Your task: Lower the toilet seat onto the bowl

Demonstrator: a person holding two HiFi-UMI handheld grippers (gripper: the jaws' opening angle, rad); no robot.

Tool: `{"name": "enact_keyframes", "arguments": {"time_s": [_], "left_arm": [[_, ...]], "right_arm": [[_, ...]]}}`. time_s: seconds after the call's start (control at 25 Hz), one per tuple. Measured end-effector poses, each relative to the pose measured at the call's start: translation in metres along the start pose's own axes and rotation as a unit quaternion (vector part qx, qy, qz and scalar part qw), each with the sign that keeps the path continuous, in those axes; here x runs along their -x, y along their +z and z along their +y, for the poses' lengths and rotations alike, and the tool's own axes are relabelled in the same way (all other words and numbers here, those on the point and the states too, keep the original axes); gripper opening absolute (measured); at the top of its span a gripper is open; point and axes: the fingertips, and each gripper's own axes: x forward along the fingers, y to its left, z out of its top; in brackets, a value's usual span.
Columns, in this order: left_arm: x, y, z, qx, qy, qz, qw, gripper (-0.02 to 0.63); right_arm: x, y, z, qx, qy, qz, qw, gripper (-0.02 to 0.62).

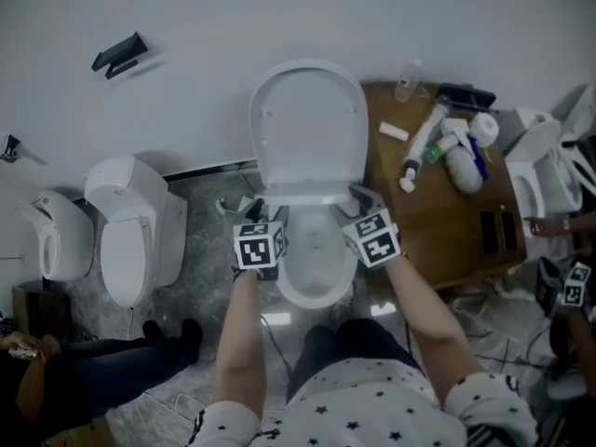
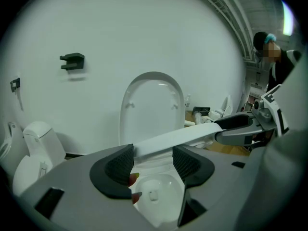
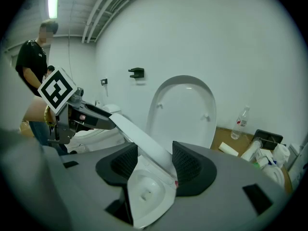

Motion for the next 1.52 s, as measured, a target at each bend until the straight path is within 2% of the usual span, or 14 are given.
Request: {"name": "enact_keyframes", "arguments": {"time_s": [0.76,1.08,1.52], "left_arm": [[0.022,-0.052,-0.01,0.015,0.008,0.018,0.9997,0.247],[0.031,-0.072,-0.014,0.028,0.007,0.013,0.9995,0.242],[0.04,-0.101,-0.019,0.021,0.008,0.027,0.9994,0.235]], "right_arm": [[0.018,-0.041,0.032,0.027,-0.002,0.031,0.999,0.216],[0.023,-0.057,0.044,0.038,-0.008,0.032,0.999,0.219],[0.032,-0.081,0.061,0.056,-0.007,0.04,0.998,0.222]]}}
